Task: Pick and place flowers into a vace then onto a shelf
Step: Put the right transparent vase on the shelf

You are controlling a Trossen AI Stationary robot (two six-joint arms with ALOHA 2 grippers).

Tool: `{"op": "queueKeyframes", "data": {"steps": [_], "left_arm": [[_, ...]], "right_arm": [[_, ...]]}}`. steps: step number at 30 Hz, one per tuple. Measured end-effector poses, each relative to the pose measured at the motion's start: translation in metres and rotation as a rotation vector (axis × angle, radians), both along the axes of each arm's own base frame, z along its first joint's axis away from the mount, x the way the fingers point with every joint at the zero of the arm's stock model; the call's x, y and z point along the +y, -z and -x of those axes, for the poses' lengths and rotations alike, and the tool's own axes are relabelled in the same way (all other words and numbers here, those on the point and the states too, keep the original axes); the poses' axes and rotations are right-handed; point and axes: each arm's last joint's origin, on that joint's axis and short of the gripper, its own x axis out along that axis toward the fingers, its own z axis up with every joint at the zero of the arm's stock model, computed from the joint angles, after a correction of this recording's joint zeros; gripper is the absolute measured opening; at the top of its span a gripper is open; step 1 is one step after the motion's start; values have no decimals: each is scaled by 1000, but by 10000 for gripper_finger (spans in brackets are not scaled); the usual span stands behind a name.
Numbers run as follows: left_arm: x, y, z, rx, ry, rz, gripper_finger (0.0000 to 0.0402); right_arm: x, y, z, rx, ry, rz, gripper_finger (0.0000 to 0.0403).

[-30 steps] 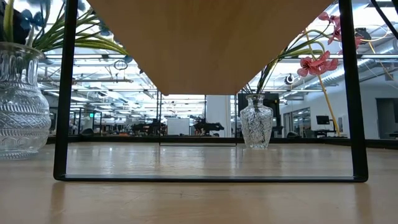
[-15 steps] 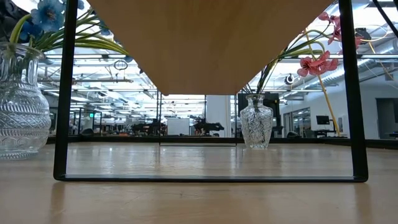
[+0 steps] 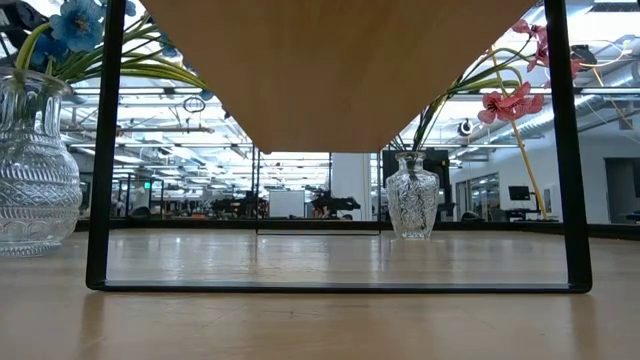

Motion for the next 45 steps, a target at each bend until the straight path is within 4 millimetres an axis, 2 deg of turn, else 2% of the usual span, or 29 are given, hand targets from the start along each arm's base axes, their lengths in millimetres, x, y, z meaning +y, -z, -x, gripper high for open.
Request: {"op": "queueKeyframes", "data": {"steps": [3,8,14,21,25,31,36,42,45], "left_arm": [[6,-9,3,-66,52,-5,250],[23,-19,5,-46,20,57,250],[41,-27,8,21,-5,92,250],[42,-26,12,84,18,63,250],[42,-24,14,148,4,50,250],[41,-23,16,141,26,36,250],[37,-21,17,146,22,23,250],[36,-20,17,164,22,76,250],[36,-20,17,171,24,108,250]], "right_arm": [[-9,-6,23,-4,-78,-152,144],[-22,-11,69,-40,-137,-332,144],[-37,8,120,-52,-170,-551,144],[-48,38,170,-117,-300,-705,144],[-52,53,191,-164,-377,-724,144],[-58,76,212,-202,-393,-742,144],[-60,94,216,-266,-406,-738,144],[-66,108,217,-214,-187,-620,134],[-65,111,217,-168,-235,-623,131]]}}
